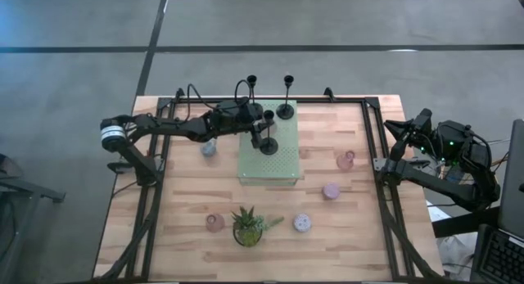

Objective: Pick & Place candle stick holders
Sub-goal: Put the top pink glass candle holder on the shelf, then put the bottom pink glass candle holder on the shelf

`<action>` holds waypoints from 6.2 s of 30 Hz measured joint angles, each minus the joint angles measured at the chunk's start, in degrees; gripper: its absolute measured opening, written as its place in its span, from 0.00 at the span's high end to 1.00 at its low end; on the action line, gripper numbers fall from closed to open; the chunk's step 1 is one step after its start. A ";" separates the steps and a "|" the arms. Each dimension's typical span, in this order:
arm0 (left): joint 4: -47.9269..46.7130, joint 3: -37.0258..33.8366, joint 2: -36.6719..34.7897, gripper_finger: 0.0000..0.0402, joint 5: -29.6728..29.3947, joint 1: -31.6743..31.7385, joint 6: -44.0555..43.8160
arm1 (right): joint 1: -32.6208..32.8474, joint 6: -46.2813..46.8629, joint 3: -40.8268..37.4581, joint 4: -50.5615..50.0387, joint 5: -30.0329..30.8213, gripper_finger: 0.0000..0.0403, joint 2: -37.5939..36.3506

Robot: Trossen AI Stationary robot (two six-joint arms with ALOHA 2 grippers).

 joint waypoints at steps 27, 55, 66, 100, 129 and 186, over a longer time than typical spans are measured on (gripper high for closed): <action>0.61 -0.04 0.00 0.65 0.67 0.04 -0.01 | 0.01 0.00 0.00 -0.01 0.00 0.92 0.00; 2.30 -0.09 -0.02 0.46 0.55 0.15 0.12 | 0.02 -0.01 0.00 -0.01 0.00 0.92 0.00; 3.14 -0.09 -0.19 0.32 0.61 0.15 -1.44 | 0.02 -0.01 0.01 -0.01 0.01 0.92 0.00; -48.28 -0.08 -39.12 0.32 14.47 -1.66 -1.53 | 0.00 -0.01 0.00 -0.01 0.02 0.92 0.00; -69.06 -11.69 -39.33 0.42 9.93 -47.88 -14.10 | 0.02 0.01 0.00 0.01 0.00 0.92 0.00; -7.84 -33.20 -18.36 0.63 6.92 -48.81 -8.71 | 0.02 -0.01 0.00 -0.01 0.02 0.92 0.00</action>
